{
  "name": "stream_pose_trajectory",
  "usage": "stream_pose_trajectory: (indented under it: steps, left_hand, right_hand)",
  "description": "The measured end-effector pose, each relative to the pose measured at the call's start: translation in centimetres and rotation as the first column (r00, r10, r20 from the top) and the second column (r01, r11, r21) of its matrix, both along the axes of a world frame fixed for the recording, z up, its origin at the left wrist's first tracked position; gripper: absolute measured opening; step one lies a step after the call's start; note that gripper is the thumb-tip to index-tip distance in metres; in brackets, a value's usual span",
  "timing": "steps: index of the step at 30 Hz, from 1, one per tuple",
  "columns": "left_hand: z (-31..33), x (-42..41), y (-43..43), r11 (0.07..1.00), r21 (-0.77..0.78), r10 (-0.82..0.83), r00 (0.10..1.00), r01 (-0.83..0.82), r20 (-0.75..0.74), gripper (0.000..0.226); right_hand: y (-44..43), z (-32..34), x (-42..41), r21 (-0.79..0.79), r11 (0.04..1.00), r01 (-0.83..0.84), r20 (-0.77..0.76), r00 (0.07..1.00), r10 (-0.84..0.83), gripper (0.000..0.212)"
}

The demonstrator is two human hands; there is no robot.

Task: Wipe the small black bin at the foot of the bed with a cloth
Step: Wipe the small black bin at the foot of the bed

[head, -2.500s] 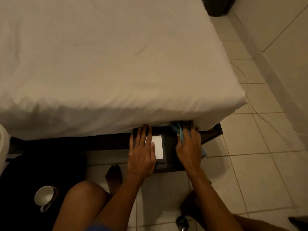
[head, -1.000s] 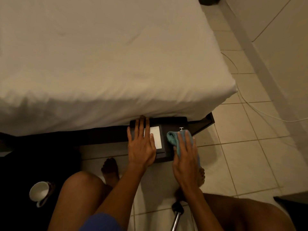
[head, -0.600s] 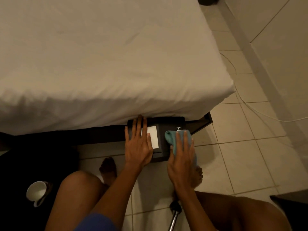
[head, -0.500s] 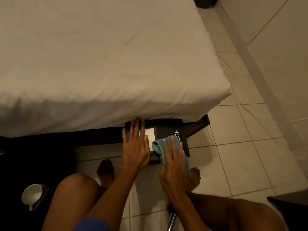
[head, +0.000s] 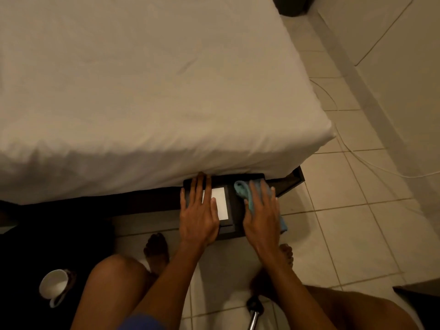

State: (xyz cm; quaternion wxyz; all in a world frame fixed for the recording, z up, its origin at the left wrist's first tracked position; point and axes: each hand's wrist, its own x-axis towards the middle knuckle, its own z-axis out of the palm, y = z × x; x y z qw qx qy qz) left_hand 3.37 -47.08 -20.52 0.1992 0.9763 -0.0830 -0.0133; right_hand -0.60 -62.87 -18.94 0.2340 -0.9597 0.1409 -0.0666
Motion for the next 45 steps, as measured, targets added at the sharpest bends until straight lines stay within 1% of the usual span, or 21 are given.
stream_pose_trajectory:
  steps: [2,3,6,8,9,11,13,16,18,21,22,24,26,28,33,35,37,39,42,43,45]
  left_hand:
    - [0.0,0.1,0.0,1.0,-0.007,0.005,1.0,-0.005,-0.005,0.06]
    - [-0.1,0.1,0.0,1.0,-0.008,0.01,1.0,-0.01,-0.006,0.06]
    - [-0.2,0.1,0.1,1.0,-0.002,0.008,1.0,-0.008,-0.005,0.06]
    - [-0.1,0.1,0.1,1.0,-0.003,0.007,1.0,-0.007,0.001,0.059]
    - [-0.1,0.1,0.0,1.0,-0.003,0.008,1.0,-0.008,0.009,0.059]
    - [0.0,0.1,0.0,1.0,0.009,0.009,1.0,-0.009,0.02,0.059]
    - [0.1,0.1,0.0,1.0,0.009,0.0,1.0,0.0,0.013,0.059]
    - [0.1,0.1,0.2,1.0,0.001,-0.005,1.0,0.005,0.002,0.059]
    - [0.2,0.1,0.1,1.0,0.009,-0.002,1.0,0.002,0.009,0.059]
    - [0.4,0.1,0.0,1.0,0.014,-0.001,1.0,0.001,0.015,0.058]
    - [0.4,0.2,0.0,1.0,0.007,-0.001,1.0,0.001,0.008,0.059]
    - [0.4,0.1,0.1,1.0,-0.001,-0.003,1.0,0.003,-0.004,0.059]
    - [0.3,0.1,0.1,1.0,-0.008,-0.011,1.0,0.011,-0.003,0.059]
    - [0.3,0.1,0.1,1.0,-0.019,-0.008,1.0,0.008,0.006,0.059]
    - [0.0,0.1,0.0,1.0,-0.012,0.0,1.0,0.001,0.024,0.059]
    - [0.2,0.1,0.0,1.0,-0.015,-0.004,1.0,0.005,0.02,0.058]
    - [0.4,0.1,0.0,1.0,-0.019,-0.002,1.0,0.002,0.014,0.058]
    - [0.4,0.1,0.0,1.0,-0.016,-0.006,1.0,0.006,0.012,0.059]
    - [0.3,0.0,0.0,1.0,-0.02,-0.002,1.0,0.002,0.009,0.059]
    - [0.3,0.0,-0.1,1.0,-0.024,0.002,1.0,-0.002,0.009,0.058]
    - [0.6,0.1,-0.1,0.999,-0.038,0.003,1.0,-0.003,0.0,0.058]
  right_hand:
    - [0.8,-0.1,-0.3,0.002,0.996,0.084,0.025,0.996,-0.084,0.063]
    - [1.8,-0.1,-1.3,0.007,0.998,0.066,0.038,0.997,-0.066,0.065]
    - [3.4,-0.3,-3.7,0.029,0.993,-0.112,0.029,0.993,0.112,0.063]
    - [1.3,-0.4,-1.7,0.004,0.989,-0.15,0.025,0.988,0.15,0.06]
    - [0.1,-0.4,-0.3,-0.007,0.993,-0.114,0.007,0.993,0.114,0.058]
    - [-1.6,-0.2,1.4,0.018,0.999,0.029,-0.007,1.0,-0.029,0.053]
    - [-0.4,0.0,0.3,0.038,0.995,0.088,0.009,0.996,-0.088,0.055]
    - [2.9,0.1,-3.1,0.034,0.998,-0.053,0.037,0.998,0.052,0.06]
    - [2.0,-0.1,-1.7,0.018,0.992,-0.124,0.047,0.991,0.123,0.063]
    - [-1.0,0.4,2.7,-0.009,0.997,-0.081,0.013,0.997,0.081,0.06]
    - [-1.5,0.6,3.4,-0.007,0.999,-0.047,0.01,0.999,0.047,0.057]
    - [-0.7,0.5,2.2,-0.025,0.999,-0.021,0.016,1.0,0.022,0.063]
    - [1.1,0.2,-0.8,0.002,0.999,-0.042,0.037,0.998,0.042,0.068]
    - [2.5,0.0,-2.4,0.027,0.996,-0.086,0.04,0.996,0.084,0.064]
    - [0.1,0.6,4.0,-0.025,0.983,-0.18,0.018,0.983,0.18,0.06]
    - [-0.8,0.7,4.0,-0.035,0.992,-0.124,0.028,0.992,0.125,0.059]
    - [0.3,0.5,1.4,0.007,0.998,-0.066,0.049,0.997,0.065,0.063]
    - [2.4,0.2,-1.0,0.044,0.99,-0.131,0.07,0.989,0.128,0.064]
    - [1.8,-0.2,1.4,-0.033,0.964,-0.264,0.063,0.962,0.266,0.063]
    - [0.8,-0.1,2.8,-0.052,0.969,-0.243,0.042,0.969,0.245,0.063]
    - [-0.7,0.2,3.8,-0.051,0.993,-0.103,0.027,0.994,0.105,0.063]
